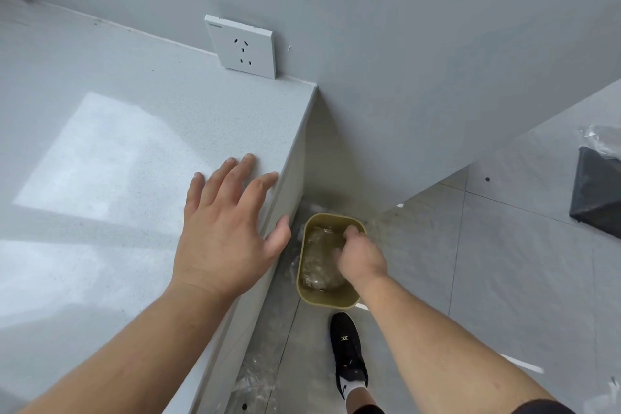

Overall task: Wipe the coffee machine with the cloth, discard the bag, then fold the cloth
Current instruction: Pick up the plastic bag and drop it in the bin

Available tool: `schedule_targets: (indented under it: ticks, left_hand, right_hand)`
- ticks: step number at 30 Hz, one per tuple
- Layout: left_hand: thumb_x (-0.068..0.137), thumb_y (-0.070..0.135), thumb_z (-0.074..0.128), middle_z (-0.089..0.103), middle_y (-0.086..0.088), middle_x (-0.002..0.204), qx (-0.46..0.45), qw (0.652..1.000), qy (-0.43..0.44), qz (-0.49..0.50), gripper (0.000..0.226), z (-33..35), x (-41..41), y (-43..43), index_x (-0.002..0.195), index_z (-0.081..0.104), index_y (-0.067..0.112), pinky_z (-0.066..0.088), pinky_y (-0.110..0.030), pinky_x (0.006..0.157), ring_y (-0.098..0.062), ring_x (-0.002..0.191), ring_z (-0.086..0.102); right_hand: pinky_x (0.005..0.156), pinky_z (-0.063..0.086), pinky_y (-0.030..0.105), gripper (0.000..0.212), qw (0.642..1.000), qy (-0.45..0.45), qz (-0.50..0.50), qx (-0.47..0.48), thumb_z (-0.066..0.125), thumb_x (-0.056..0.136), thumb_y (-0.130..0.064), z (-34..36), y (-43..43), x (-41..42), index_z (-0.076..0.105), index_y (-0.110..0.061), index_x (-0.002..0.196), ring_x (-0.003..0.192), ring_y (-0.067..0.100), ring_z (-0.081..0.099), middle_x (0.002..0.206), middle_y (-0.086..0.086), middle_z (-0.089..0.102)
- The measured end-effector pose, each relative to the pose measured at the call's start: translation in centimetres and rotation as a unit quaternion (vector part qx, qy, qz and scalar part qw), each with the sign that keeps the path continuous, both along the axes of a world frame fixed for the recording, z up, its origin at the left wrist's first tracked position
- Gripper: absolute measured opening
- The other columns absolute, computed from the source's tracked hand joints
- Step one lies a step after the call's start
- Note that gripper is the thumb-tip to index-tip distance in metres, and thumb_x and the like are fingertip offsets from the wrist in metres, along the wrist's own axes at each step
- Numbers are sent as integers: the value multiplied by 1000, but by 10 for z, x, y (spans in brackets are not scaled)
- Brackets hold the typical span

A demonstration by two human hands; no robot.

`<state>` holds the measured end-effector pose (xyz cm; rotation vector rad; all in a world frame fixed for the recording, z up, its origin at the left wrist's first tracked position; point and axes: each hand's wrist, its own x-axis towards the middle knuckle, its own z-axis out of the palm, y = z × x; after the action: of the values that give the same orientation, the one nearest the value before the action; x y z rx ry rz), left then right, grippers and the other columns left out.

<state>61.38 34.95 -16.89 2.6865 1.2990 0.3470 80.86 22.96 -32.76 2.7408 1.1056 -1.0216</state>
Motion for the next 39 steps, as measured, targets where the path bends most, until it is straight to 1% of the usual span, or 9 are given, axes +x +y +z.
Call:
schedule_targets:
  ticks: [3, 8, 10, 13, 16, 21, 26, 33, 39]
  left_hand:
    - [88, 57, 57, 43, -5, 161, 0, 1000, 4, -2, 58, 0, 0, 1, 140, 52, 32, 21, -57, 125, -28, 152, 33]
    - [88, 58, 56, 42, -4, 161, -4, 1000, 8, 1, 58, -1, 0, 0, 141, 51, 34, 20, -57, 125, -27, 153, 32]
    - [89, 59, 55, 42, -5, 161, -5, 1000, 9, 1, 58, -1, -1, 1, 141, 51, 34, 21, -58, 125, -28, 153, 32]
    - [89, 60, 53, 43, -5, 161, -11, 1000, 12, 2, 58, 0, 0, 1, 141, 51, 34, 21, -58, 126, -28, 153, 32]
    - [90, 62, 51, 41, -4, 162, -21, 1000, 20, 3, 60, 4, 0, -1, 143, 49, 35, 21, -59, 126, -27, 154, 30]
    - [92, 68, 44, 38, -5, 166, -51, 998, 46, 1, 65, 16, 2, -3, 147, 46, 34, 19, -59, 127, -27, 157, 26]
    - [92, 78, 30, 26, 0, 172, -86, 993, 83, 2, 74, 29, 2, -3, 155, 36, 38, 13, -54, 129, -24, 160, 15]
    - [88, 89, 18, 16, 2, 174, -80, 994, 70, 25, 89, 70, -3, 1, 162, 24, 40, 10, -53, 130, -24, 161, 11]
    - [87, 93, 16, 8, 4, 175, -49, 997, 60, 22, 93, 116, -8, 9, 164, 14, 41, 7, -54, 130, -23, 162, 5]
  right_hand:
    - [70, 51, 34, 39, 1000, -8, 19, 16, 63, 97, -34, 2, 1, 1, 52, -17, 131, 106, 32, 69, 123, 10, 65]
    - [89, 56, 39, 51, 998, -20, 39, 41, 62, 96, -47, 7, -1, 2, 52, -18, 137, 118, 30, 62, 131, 8, 64]
    - [98, 53, 41, 57, 998, -24, 45, 47, 61, 95, -51, 9, -3, 3, 52, -18, 141, 125, 30, 57, 135, 8, 63]
    - [114, 43, 44, 68, 997, -25, 58, 45, 57, 94, -59, 17, -6, 5, 47, -20, 149, 142, 32, 44, 147, 6, 57]
    - [122, 31, 49, 78, 995, -35, 80, 52, 51, 92, -69, 30, -8, 7, 41, -23, 155, 151, 34, 33, 157, 4, 49]
    - [126, 16, 52, 89, 985, -75, 120, 95, 34, 86, -84, 63, -9, 9, 32, -32, 159, 157, 33, 21, 166, 1, 38]
    - [121, 2, 49, 94, 970, -107, 167, 141, 18, 84, -92, 104, -7, 12, 22, -37, 160, 159, 32, 13, 170, 0, 29]
    - [125, -4, 50, 94, 955, -128, 198, 178, 10, 86, -92, 171, 4, 18, 6, -39, 163, 161, 29, -4, 175, 0, 11]
    - [125, -9, 49, 91, 942, -154, 209, 215, 8, 88, -90, 228, 23, 17, -3, -41, 163, 160, 27, -13, 176, 0, 2]
